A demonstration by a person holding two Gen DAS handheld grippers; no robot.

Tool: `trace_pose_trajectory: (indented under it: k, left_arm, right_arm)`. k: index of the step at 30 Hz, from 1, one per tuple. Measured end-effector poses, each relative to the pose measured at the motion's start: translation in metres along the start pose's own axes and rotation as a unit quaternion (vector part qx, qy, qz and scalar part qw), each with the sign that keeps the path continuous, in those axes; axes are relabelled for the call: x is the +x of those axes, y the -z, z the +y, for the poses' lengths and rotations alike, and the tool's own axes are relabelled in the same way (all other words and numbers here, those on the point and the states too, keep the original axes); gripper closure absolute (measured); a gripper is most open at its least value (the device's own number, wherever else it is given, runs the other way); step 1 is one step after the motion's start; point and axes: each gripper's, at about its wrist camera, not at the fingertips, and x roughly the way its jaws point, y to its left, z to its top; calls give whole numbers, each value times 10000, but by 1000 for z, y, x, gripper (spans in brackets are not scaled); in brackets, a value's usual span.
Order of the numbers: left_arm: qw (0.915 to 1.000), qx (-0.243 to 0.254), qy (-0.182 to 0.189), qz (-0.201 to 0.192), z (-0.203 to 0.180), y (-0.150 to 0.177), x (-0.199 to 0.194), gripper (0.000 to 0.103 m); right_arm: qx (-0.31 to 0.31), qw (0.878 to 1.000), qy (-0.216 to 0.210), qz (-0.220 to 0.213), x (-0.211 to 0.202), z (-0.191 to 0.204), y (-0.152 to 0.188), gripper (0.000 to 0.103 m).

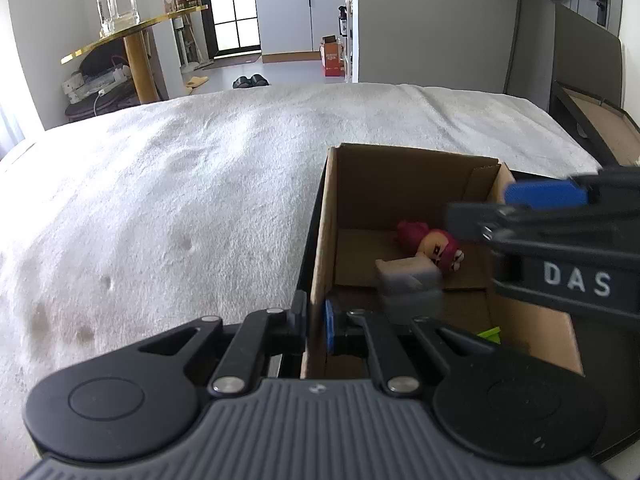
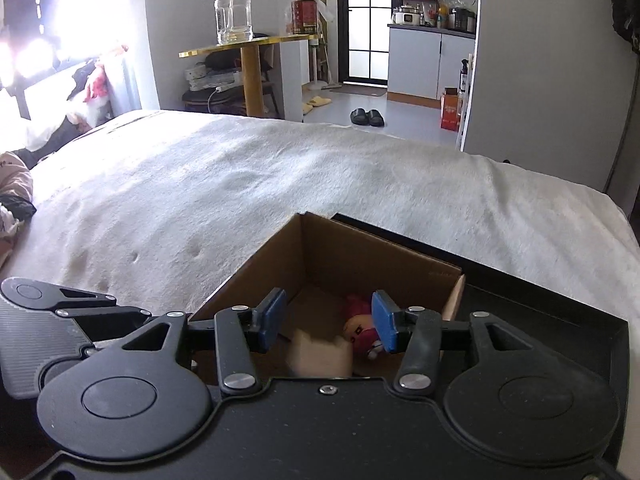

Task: Organize rigid objects
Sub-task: 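Carry the beige plug adapter with the right gripper and release it into the box, then reach the right gripper to the white plug charger and close on it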

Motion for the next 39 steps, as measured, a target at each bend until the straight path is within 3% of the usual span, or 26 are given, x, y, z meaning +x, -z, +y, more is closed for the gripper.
trace_pose_trajectory:
  k: [6,15,18,20,23,33,35,39]
  left_arm:
    - [10000,0,-13,19,-1,0,-1,95]
    - [9999,85,-81,103,-6,-3,-5,90]
    - [9997,136,-112,150,-9,-4,-6,74]
    - [9997,188,-136,91,-12,-5,-9,54]
    - [9991,326,-267,11,-18,-6,-13,36]
    - [9976,578,-390,17,-35,-7,-16,23]
    - [9971,598,-480,-11,-37,-7,-17,20]
    - [9962,623,-600,33,-38,-9,-15,19]
  right_arm:
    - [202,9996,152,135,-7,-11,10,54]
    - [579,9974,430,-62,-37,-35,20,47]
    - [706,9959,555,-92,-45,-44,26,41]
    - [811,9946,646,-92,-50,-50,31,37]
    - [927,9926,778,-81,-54,-58,40,28]
    - [1244,9866,1052,20,-63,-85,65,12]
    - [1318,9849,1121,84,-62,-91,69,2]
    - [1501,9810,1213,175,-61,-103,76,0]
